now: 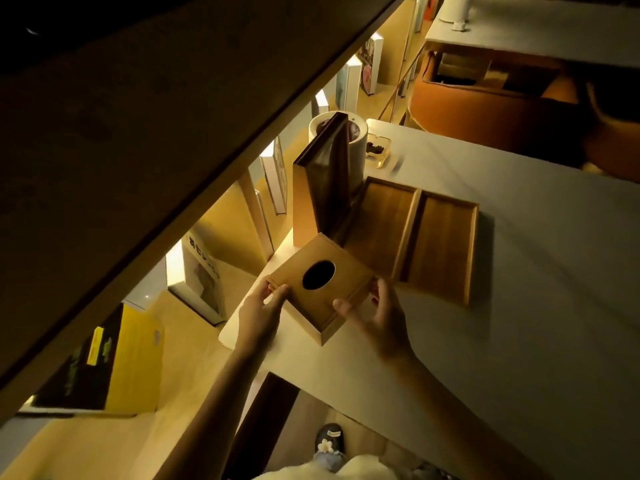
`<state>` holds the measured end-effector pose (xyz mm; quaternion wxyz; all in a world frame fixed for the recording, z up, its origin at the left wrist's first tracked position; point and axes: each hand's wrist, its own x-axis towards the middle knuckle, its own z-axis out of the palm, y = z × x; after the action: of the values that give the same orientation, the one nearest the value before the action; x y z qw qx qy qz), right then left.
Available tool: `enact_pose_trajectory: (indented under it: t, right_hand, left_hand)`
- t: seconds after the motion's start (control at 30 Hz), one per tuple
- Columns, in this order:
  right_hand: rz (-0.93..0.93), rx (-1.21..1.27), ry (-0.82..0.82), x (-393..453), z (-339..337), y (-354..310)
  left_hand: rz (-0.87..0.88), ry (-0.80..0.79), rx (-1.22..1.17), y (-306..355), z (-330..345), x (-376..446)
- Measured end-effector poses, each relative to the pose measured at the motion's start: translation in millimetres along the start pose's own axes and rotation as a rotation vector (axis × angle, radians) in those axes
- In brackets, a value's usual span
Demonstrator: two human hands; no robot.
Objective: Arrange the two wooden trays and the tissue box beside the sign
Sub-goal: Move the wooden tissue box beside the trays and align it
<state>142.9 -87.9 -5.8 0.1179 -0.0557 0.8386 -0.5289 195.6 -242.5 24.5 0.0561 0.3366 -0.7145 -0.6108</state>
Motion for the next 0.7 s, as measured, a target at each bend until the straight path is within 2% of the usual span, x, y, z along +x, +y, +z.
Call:
enact_pose_trajectory:
  t: [0.23, 0.7]
  right_hand:
    - [0.087, -0.027, -0.048, 2, 12, 21]
    - [0.113, -0.01, -0.081, 6, 20, 28]
  left_hand:
    - [-0.049, -0.026, 0.039, -16, 0, 8]
    - [-0.068, 0.004, 0.039, -34, 0, 17]
